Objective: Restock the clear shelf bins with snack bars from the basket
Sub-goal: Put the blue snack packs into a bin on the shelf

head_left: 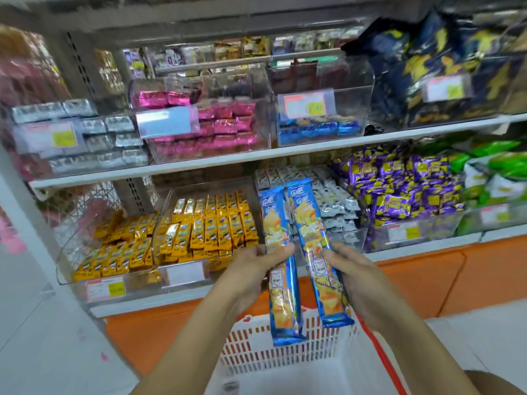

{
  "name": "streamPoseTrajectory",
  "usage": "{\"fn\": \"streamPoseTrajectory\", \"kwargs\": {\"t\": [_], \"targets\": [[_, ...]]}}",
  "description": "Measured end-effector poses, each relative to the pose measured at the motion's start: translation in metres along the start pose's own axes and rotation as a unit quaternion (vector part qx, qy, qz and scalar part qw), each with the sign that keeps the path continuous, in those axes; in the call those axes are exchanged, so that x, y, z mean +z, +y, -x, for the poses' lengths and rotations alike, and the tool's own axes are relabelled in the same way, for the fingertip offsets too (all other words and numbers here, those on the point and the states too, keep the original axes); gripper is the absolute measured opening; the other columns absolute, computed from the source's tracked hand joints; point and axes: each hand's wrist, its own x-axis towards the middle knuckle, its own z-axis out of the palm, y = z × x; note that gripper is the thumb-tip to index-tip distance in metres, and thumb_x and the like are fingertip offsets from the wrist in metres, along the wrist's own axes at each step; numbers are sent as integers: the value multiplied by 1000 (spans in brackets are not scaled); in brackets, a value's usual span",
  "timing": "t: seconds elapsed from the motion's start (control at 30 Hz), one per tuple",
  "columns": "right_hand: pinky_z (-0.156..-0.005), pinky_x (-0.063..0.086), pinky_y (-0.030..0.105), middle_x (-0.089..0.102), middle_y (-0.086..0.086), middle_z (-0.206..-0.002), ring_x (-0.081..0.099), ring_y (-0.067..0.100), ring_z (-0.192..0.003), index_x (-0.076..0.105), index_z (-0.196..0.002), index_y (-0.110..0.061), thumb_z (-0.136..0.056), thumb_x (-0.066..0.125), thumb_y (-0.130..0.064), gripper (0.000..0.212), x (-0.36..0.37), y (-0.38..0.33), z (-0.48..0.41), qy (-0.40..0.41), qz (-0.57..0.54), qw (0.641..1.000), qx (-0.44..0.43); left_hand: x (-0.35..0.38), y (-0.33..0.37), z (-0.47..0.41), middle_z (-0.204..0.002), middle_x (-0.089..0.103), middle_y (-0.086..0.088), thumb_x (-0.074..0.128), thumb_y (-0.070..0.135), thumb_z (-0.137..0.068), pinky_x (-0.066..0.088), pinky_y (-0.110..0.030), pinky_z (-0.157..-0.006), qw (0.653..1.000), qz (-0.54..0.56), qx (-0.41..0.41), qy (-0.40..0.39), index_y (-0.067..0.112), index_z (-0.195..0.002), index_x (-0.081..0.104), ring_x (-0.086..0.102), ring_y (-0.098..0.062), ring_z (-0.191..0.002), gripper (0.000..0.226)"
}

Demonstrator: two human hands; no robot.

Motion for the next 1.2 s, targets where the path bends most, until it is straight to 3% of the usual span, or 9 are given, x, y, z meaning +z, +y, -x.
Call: {"fn": "streamPoseTrajectory", "kwargs": {"t": [0.27,0.43,0.5,0.57,0.67,0.83,0.9,1.0,1.2], "targets": [[-65,55,33,74,2,-84,70,18,-73,56,-103,-18,-97,51,-11,11,10,-8,3,49,161,978,-120,16,15,-9,-100,74,-7,77,30,-65,55,-36,-83,1000,-14,0,-1,10,-105,67,69,-25,-93,46],[-77,54,25,70,-10,-98,66,12,-95,58,-101,-36,-92,60,-24,15,13,-17,4,62,250,946,-195,26,30,-11,-94,75,-6,77,17,-75,58,-34,-74,998,-31,42,33,10,-102,68,71,-23,-84,29],[-85,49,19,55,-20,-116,57,1,-107,49,-122,-46,-79,73,-38,50,18,-23,10,71,358,909,-203,32,38,-12,-93,75,-7,77,14,-75,57,-42,-80,996,-17,66,51,10,-99,69,71,-27,-86,25],[-96,43,24,29,-17,-129,43,2,-119,13,-145,-46,-71,77,-48,98,28,-28,19,82,482,853,-181,41,47,-14,-89,75,-6,77,14,-76,58,-44,-79,994,-25,89,67,13,-94,70,72,-27,-83,19],[-96,42,25,16,-14,-133,35,10,-125,-20,-139,-48,-76,69,-41,109,37,-34,26,123,565,774,-257,55,64,-14,-88,75,-5,77,18,-76,58,-36,-72,990,-50,124,37,11,-98,70,72,-22,-79,24],[-80,43,20,36,-11,-116,50,-2,-93,21,-143,-52,-71,59,-43,83,28,-92,19,157,504,803,-278,61,118,-18,-88,74,-10,66,49,-80,57,-38,-82,970,-159,182,-15,4,-89,73,71,-25,-82,47],[-69,39,15,42,-13,-110,50,-6,-83,31,-141,-51,-78,67,-32,75,21,-128,10,140,490,823,-252,54,142,-28,-93,74,-7,61,49,-84,56,-34,-84,931,-245,263,59,10,-89,73,70,-19,-83,42],[-67,44,20,54,-13,-115,55,-2,-82,46,-134,-49,-77,69,-31,65,16,-186,-9,127,494,829,-230,37,175,-43,-109,69,-6,59,30,-91,44,-25,-83,804,-421,368,202,12,-115,66,62,-16,-94,31],[-86,48,34,62,-1,-114,57,20,-104,68,-112,-25,-67,68,-43,49,49,-284,-59,126,602,769,-173,19,196,-81,-134,54,-7,53,19,-93,41,-33,-95,702,-533,420,218,12,-136,49,51,-26,-118,44]]}}
